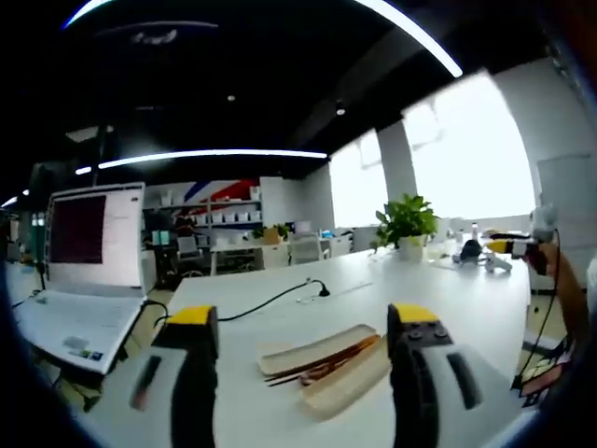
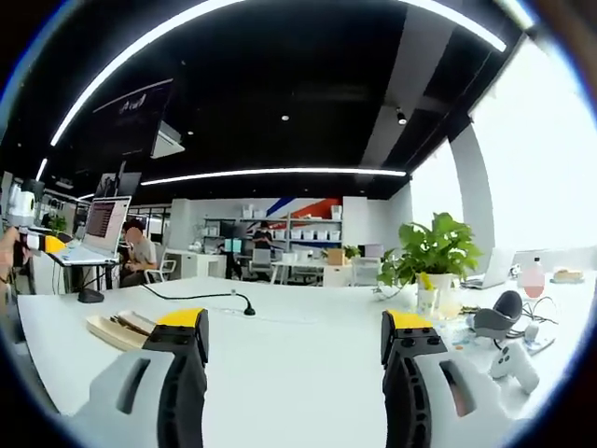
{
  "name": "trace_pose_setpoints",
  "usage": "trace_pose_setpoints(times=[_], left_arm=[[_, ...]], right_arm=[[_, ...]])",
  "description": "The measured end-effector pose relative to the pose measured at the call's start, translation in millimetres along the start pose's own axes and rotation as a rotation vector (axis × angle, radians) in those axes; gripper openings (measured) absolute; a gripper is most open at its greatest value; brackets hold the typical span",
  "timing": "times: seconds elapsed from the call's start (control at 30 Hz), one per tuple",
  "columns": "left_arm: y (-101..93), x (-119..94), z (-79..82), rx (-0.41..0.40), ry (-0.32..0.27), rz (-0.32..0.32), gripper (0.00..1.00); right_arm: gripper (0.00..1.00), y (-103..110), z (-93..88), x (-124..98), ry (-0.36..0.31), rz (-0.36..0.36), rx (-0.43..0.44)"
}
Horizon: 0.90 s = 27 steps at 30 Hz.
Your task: Arrange the utensils inside the cutlery case until each visible utensil rests in its matching compartment.
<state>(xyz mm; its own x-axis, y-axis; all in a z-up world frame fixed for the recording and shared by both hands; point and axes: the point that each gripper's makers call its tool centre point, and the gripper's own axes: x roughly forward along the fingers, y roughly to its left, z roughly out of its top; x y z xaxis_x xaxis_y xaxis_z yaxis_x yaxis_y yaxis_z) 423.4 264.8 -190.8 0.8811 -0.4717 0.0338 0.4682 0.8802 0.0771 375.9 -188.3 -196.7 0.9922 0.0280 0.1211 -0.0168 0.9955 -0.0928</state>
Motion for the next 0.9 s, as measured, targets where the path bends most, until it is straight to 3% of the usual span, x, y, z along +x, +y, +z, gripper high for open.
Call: trace_pose_setpoints(times=[0.13, 0.23, 0.47, 0.6, 0.9], left_arm=[[13.6, 5, -1.9, 0.004, 0.024, 0.021, 0.76], [23.9, 8, -5.2, 0.059, 0.058, 0.051, 0.74], [35.7, 20, -17.5, 0.076, 0.107, 0.036, 0.73], [40.1, 30, -24.9, 0.077, 0.144, 0.020, 0.67], [32.9, 47, -40.4, 0.098, 0.209, -0.020, 0.65]], right_arm=[[0.79, 17, 15.4, 21, 0.007, 0.075, -0.067], [0.78, 30, 21.7, 34, 0.018, 0.133, -0.112], [0.78, 71, 10.9, 57, 0.112, 0.302, -0.143], [0.74, 98, 15.0, 76, 0.101, 0.409, -0.183], [0.72, 130, 8.6, 99, 0.154, 0.504, -0.238]])
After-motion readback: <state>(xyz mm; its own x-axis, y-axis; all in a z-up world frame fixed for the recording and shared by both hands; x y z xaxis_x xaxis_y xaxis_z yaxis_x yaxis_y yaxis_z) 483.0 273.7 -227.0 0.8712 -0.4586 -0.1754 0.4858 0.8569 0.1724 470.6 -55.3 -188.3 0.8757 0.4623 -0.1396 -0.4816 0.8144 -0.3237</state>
